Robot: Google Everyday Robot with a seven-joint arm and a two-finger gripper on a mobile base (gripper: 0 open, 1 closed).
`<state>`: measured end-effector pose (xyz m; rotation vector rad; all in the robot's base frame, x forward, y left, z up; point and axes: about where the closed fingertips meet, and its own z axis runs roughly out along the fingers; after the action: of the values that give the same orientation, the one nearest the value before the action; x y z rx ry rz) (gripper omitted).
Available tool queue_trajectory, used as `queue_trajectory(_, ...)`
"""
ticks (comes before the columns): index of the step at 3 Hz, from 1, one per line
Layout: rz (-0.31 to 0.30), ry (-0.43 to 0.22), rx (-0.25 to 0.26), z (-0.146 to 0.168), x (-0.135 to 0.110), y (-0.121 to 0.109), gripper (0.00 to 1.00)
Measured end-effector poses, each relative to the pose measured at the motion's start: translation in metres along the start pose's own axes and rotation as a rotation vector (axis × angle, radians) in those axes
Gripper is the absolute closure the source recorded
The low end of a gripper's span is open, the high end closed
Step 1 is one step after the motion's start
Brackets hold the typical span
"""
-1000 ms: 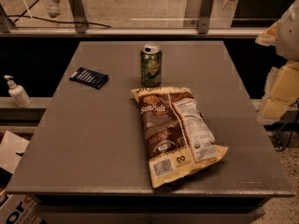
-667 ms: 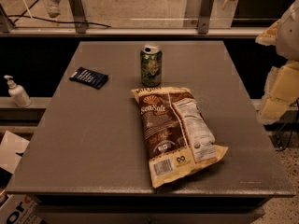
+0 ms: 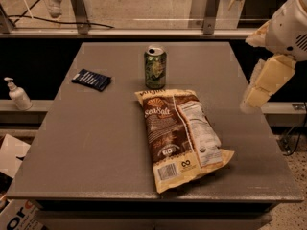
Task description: Pick green can
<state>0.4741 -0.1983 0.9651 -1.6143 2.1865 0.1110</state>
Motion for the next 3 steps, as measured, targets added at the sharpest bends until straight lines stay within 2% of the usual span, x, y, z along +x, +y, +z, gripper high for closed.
queue_trajectory(1,0.056,-0.116,-0.053,0.020,-0.015,-0.018,0.00)
queue_trajectory(2,0.110,-0.282,-0.135,0.043,-0.030,-0.029,0.00)
queue_trajectory(3,0.130,-0.463,-0.202,0.062,-0.046,-0.026,0.00)
